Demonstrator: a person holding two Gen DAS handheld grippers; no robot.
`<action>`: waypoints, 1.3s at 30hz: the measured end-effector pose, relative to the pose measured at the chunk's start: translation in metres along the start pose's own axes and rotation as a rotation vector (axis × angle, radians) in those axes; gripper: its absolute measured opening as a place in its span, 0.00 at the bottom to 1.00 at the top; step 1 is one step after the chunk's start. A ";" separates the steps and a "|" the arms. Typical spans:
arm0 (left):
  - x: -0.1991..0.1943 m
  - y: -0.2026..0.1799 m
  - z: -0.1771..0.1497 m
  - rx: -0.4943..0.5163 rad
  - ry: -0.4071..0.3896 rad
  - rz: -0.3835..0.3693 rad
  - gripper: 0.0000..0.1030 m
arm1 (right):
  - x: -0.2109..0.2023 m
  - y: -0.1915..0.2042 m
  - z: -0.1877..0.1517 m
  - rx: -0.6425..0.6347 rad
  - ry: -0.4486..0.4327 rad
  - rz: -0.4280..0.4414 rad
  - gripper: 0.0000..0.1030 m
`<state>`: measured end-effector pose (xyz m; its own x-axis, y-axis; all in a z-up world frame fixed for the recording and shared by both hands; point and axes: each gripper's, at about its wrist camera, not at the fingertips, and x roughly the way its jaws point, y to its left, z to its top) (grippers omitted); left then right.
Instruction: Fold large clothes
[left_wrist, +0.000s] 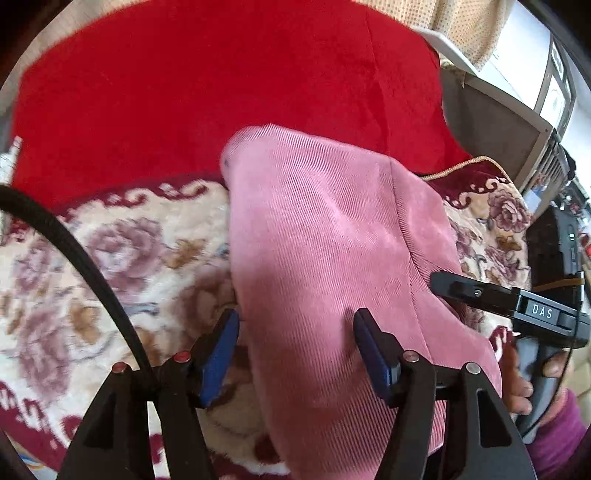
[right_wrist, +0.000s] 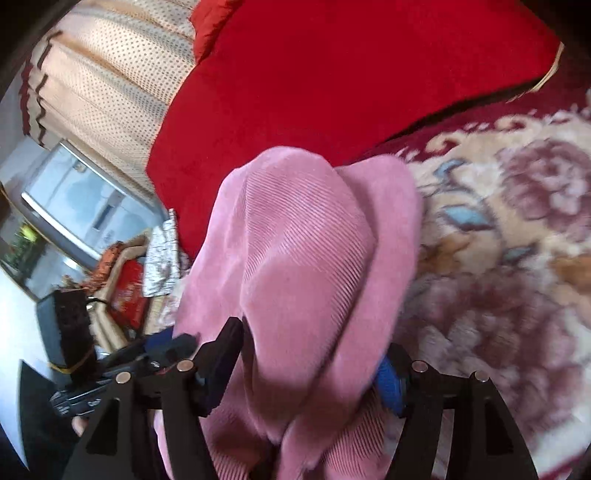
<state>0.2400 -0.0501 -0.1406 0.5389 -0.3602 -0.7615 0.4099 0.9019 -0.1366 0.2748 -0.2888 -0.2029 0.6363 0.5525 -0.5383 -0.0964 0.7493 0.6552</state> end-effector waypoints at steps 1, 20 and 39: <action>-0.009 0.001 -0.002 -0.001 -0.020 0.007 0.64 | -0.009 0.001 -0.003 -0.012 -0.015 -0.041 0.67; -0.024 0.002 -0.033 0.006 -0.033 0.229 0.67 | -0.028 0.060 -0.052 -0.276 -0.055 -0.298 0.41; -0.183 -0.044 -0.048 0.006 -0.356 0.372 0.88 | -0.160 0.154 -0.087 -0.392 -0.286 -0.378 0.68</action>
<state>0.0876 -0.0126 -0.0256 0.8660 -0.0750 -0.4943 0.1464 0.9834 0.1073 0.0918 -0.2302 -0.0619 0.8562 0.1434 -0.4963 -0.0639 0.9827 0.1737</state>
